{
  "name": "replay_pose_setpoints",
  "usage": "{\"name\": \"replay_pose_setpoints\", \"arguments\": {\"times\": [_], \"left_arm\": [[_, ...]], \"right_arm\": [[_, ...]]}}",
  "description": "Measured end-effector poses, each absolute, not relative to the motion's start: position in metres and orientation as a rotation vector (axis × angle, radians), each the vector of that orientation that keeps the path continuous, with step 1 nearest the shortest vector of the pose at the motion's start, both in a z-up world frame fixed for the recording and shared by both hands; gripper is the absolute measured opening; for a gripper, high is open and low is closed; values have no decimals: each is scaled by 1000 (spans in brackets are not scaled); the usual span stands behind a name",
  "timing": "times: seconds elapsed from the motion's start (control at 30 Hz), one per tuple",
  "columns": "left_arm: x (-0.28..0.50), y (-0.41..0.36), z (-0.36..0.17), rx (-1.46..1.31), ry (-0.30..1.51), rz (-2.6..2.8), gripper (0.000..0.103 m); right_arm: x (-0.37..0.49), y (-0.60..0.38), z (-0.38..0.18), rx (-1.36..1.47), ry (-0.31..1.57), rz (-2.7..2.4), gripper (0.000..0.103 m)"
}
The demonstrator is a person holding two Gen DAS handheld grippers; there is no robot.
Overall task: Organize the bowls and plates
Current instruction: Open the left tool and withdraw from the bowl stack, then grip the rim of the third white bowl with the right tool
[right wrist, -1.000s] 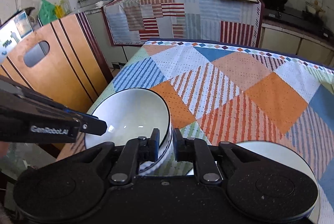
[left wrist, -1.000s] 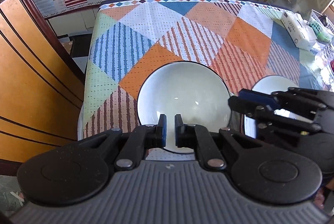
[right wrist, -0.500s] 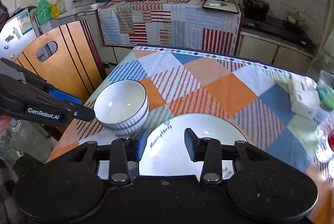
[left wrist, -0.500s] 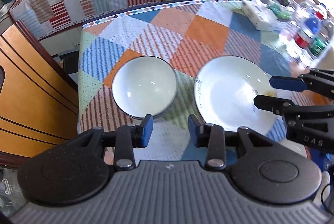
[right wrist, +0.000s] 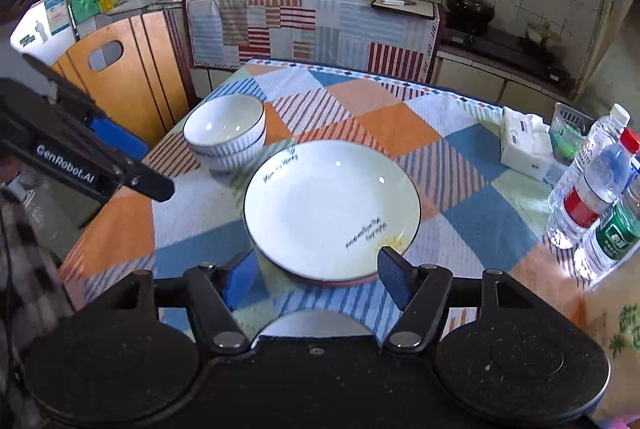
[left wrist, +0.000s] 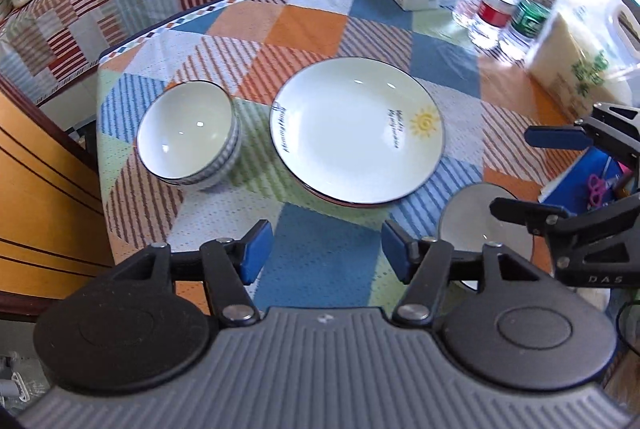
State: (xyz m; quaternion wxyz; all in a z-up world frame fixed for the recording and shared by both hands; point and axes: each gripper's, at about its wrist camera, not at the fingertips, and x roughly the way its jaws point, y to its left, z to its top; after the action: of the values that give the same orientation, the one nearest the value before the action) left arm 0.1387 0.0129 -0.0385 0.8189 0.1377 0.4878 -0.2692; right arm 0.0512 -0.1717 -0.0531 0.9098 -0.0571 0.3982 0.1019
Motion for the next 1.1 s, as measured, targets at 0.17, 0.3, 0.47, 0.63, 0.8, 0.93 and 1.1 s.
{"name": "replay_pose_setpoints", "arguments": {"times": [0.17, 0.3, 0.47, 0.63, 0.8, 0.93, 1.1], "left_arm": [[122, 1, -49, 250, 1066, -543, 65], [113, -12, -63, 258, 1098, -534, 66], [101, -27, -80, 288, 1130, -555, 67], [94, -36, -92, 295, 1169, -573, 68], [91, -42, -99, 322, 1185, -604, 68], [94, -40, -104, 313, 1201, -588, 68], [96, -42, -109, 306, 1208, -581, 68]], "right_arm": [[31, -176, -76, -114, 823, 226, 93], [24, -177, -96, -122, 835, 207, 93], [15, -180, -121, -165, 902, 189, 93], [8, -190, -142, -131, 937, 165, 95], [6, -197, -154, -94, 943, 115, 96], [-3, -203, -150, -35, 925, 119, 96], [-11, -203, -146, -35, 926, 175, 99]]}}
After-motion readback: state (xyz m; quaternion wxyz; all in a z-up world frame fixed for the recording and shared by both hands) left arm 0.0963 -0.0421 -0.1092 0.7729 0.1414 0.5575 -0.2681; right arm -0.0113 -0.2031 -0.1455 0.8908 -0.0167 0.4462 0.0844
